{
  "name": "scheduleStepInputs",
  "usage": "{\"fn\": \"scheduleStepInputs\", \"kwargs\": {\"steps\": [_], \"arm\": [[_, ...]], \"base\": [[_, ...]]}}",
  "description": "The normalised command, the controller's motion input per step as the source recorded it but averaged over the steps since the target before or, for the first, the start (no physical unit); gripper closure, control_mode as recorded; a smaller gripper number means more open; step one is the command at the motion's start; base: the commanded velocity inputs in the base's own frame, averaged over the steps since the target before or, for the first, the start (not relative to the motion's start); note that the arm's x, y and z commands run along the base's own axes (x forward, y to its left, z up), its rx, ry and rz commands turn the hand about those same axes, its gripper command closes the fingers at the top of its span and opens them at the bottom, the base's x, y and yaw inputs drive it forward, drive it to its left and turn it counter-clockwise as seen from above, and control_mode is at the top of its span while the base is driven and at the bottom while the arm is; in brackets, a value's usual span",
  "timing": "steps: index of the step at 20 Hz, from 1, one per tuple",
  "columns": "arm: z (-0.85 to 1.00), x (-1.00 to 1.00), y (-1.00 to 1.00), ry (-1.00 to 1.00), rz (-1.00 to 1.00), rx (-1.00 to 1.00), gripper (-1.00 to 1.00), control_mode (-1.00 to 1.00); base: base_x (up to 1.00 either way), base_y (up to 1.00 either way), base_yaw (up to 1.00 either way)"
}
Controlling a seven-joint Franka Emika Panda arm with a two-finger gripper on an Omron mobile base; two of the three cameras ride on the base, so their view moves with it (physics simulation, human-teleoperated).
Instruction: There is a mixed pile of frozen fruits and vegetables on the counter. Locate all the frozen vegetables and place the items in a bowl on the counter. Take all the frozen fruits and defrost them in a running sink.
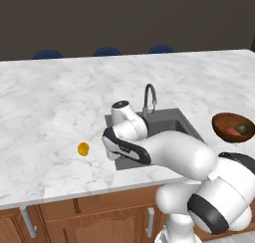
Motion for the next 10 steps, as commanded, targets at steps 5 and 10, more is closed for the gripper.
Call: {"fn": "scheduleStepInputs", "kwargs": {"steps": [5,10], "arm": [[-0.02,0.45,-0.66,0.0,0.0,0.07,1.0,-1.0],[-0.12,0.6,-0.69,-0.03,0.01,0.05,1.0,-1.0]], "base": [[0.0,0.0,0.0],[0.0,0.0,0.0]]}}
